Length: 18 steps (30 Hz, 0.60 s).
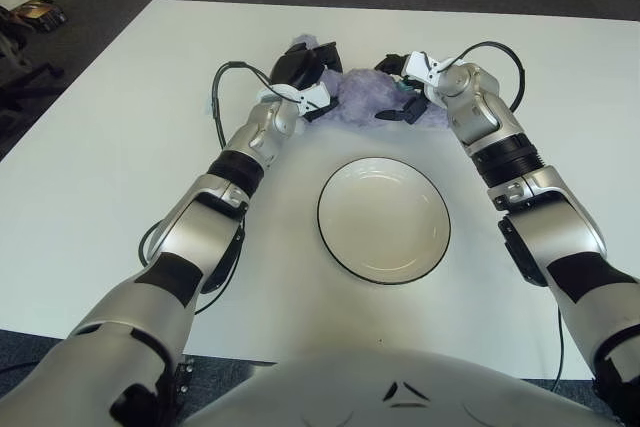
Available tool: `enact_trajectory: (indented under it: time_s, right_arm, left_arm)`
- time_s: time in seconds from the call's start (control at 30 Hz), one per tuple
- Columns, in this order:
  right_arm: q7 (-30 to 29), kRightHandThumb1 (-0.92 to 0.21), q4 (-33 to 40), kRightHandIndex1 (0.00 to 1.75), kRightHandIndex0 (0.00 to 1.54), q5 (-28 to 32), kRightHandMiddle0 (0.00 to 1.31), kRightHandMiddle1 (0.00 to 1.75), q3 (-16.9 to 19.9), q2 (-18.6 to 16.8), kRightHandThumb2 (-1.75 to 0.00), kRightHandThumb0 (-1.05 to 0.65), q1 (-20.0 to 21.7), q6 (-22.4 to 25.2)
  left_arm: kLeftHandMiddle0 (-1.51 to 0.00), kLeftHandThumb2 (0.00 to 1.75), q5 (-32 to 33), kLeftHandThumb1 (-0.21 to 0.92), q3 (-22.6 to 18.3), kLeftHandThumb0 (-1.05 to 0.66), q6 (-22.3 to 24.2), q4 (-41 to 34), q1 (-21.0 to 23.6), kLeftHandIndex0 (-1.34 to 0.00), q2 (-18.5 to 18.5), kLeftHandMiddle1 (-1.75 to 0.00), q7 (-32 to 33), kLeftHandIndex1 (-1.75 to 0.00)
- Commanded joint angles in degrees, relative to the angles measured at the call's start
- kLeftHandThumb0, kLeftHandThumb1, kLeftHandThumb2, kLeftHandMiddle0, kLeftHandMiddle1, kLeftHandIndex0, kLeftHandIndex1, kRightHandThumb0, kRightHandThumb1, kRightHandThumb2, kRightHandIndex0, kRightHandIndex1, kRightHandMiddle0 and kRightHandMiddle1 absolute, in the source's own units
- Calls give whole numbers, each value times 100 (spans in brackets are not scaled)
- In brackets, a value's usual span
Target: Put the doll into the plate.
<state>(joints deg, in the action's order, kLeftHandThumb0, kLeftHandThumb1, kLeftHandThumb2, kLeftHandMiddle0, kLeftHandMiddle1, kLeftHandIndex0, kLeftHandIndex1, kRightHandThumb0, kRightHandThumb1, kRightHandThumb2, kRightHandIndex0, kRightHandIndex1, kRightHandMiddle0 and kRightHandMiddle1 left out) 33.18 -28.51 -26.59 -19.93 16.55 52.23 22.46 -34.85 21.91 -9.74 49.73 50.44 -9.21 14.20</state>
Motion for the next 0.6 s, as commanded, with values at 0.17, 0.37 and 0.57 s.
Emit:
enact_trajectory:
  time_s: [0.17, 0.37, 0.57]
  right_arm:
    - [75, -32, 41, 95, 16, 30, 0, 67, -105, 143, -92, -62, -130, -70]
    - [75, -36, -69, 97, 19, -82, 0, 76, -318, 187, -89, -64, -113, -225]
    - [-33, -39, -131, 101, 25, -103, 0, 87, -384, 158, -88, -63, -150, -236]
  left_arm:
    - [-76, 154, -202, 13, 223, 54, 668, 185, -25, -91, 124, -175, -167, -175]
    - [-75, 153, -191, 14, 236, 54, 847, 60, -51, -90, 148, -175, -195, -175]
    - [-75, 152, -169, 15, 257, 54, 957, -120, -107, -90, 153, -175, -220, -175]
